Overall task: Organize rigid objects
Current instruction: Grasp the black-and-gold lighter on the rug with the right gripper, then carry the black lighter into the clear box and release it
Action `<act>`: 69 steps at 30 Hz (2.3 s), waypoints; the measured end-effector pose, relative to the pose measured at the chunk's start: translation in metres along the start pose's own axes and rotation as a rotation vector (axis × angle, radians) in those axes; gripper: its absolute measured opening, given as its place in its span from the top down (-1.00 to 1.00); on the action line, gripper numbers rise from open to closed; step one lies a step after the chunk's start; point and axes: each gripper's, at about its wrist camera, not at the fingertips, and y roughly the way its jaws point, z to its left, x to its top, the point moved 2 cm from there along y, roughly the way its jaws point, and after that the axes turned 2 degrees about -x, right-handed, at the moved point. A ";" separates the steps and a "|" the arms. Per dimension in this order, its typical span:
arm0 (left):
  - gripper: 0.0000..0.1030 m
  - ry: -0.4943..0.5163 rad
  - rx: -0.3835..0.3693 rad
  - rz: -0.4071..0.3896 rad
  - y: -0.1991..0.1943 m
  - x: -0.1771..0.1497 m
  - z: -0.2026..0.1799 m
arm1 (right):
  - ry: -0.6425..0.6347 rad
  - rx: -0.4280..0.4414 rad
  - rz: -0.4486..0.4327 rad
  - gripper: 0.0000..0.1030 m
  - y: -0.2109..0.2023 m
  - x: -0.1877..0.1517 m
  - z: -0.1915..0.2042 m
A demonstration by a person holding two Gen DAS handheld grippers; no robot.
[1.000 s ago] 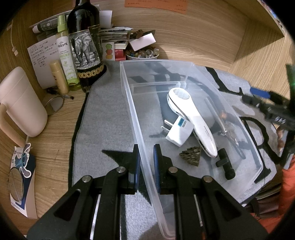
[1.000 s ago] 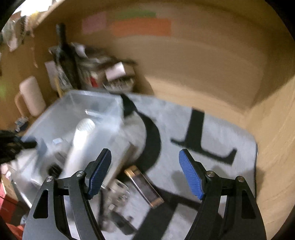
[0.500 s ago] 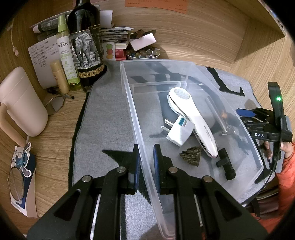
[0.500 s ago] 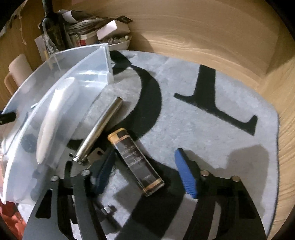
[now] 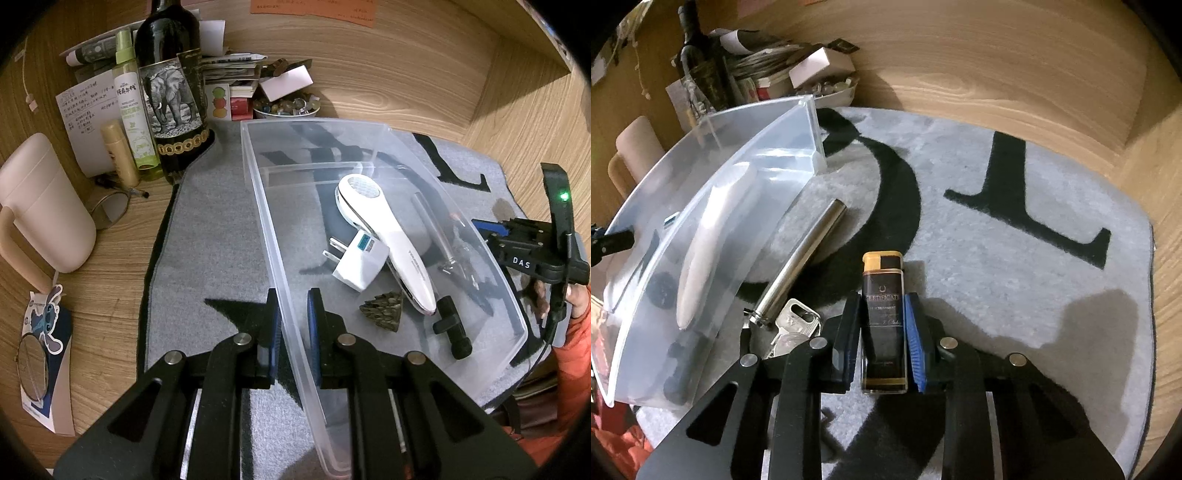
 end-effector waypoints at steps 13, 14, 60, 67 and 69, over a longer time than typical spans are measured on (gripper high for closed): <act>0.74 0.000 0.000 0.000 0.000 0.000 0.000 | -0.038 0.000 -0.199 0.58 -0.061 0.033 0.022; 0.74 0.000 0.000 0.000 0.000 0.000 0.000 | -0.046 0.002 -0.214 0.58 -0.065 0.037 0.026; 0.74 -0.001 -0.005 -0.001 0.000 -0.001 -0.002 | -0.266 0.160 -0.054 0.58 -0.004 0.062 0.139; 0.74 -0.001 -0.004 -0.001 0.000 -0.001 -0.002 | -0.248 0.166 -0.082 0.45 -0.014 0.065 0.135; 0.74 -0.001 -0.005 -0.001 0.000 -0.001 -0.001 | -0.240 0.163 -0.108 0.27 -0.021 0.066 0.133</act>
